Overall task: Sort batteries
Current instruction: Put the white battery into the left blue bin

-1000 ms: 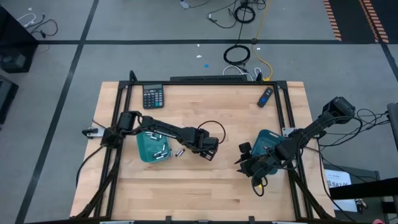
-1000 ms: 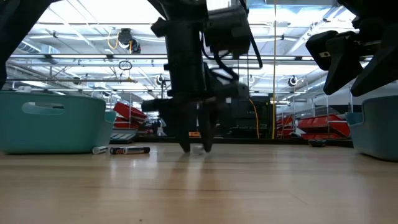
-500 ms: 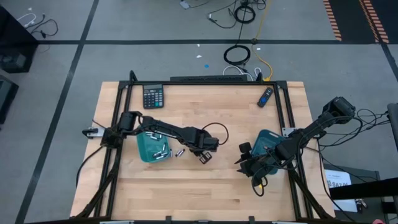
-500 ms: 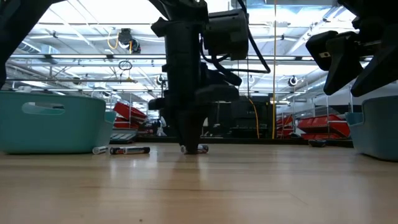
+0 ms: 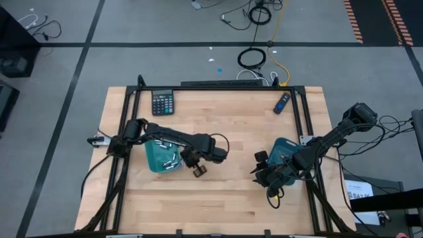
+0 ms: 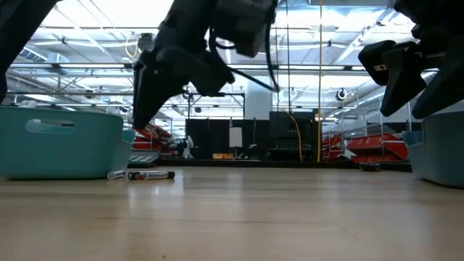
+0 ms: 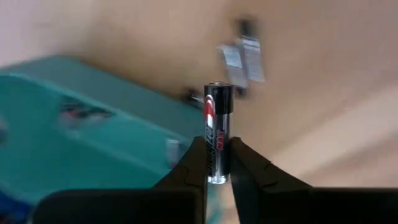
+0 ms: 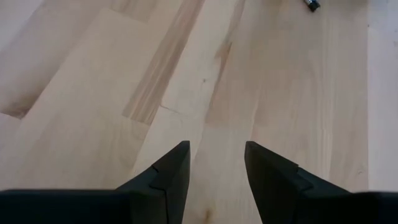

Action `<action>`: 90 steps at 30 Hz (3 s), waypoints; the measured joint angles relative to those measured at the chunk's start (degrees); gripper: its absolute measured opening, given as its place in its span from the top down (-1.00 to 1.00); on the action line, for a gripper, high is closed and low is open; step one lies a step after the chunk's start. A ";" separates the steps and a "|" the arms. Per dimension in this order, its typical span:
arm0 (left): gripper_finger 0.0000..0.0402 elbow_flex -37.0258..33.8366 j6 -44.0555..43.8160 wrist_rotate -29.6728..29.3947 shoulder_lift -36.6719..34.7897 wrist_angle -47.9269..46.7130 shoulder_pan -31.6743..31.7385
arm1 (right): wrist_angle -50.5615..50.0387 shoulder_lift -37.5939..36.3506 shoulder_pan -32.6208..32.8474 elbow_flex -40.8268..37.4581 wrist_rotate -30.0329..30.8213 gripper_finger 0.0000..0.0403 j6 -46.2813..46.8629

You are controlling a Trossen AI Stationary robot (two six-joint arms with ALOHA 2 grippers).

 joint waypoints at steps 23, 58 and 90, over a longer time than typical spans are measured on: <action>0.72 -15.06 -11.91 1.43 -17.52 0.63 -1.49 | -0.68 0.00 -0.01 0.00 0.00 0.28 0.98; 0.10 -14.06 -8.67 -8.74 -3.10 27.11 -3.36 | 1.49 0.00 0.01 0.00 0.00 0.28 -0.04; 0.81 -14.06 11.62 -7.39 -1.12 36.89 -5.20 | 1.54 0.00 0.00 0.02 -0.02 0.28 0.15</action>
